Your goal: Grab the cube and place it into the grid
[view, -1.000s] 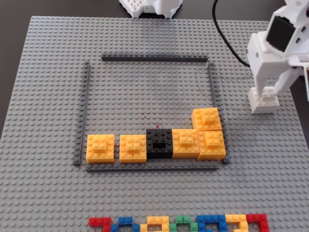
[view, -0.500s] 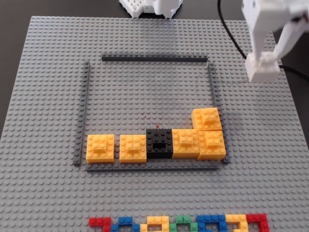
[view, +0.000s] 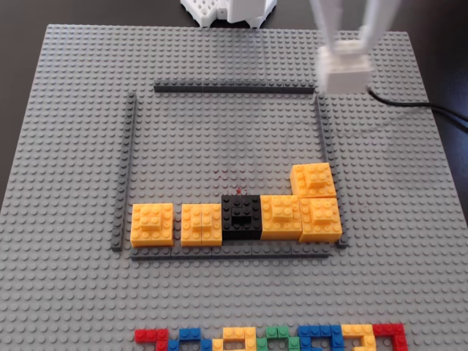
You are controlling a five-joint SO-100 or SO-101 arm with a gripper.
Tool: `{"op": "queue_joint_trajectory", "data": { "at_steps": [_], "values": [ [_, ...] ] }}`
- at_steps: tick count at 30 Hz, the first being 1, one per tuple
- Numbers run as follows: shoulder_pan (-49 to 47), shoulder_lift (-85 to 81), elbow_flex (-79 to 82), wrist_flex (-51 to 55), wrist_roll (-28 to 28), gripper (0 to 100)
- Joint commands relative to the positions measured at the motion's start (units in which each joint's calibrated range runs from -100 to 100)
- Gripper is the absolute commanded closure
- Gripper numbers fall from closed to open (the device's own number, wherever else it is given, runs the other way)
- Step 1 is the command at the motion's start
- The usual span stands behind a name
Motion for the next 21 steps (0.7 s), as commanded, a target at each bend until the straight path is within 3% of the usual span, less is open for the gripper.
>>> {"op": "queue_joint_trajectory", "data": {
  "at_steps": [1, 12, 21],
  "values": [
    [5.1, -7.4, 6.5, -2.4, 3.3, 96],
    [10.8, -6.2, 21.3, -10.9, 8.4, 96],
    [12.0, 2.9, 22.5, -17.0, 9.1, 96]
  ]
}}
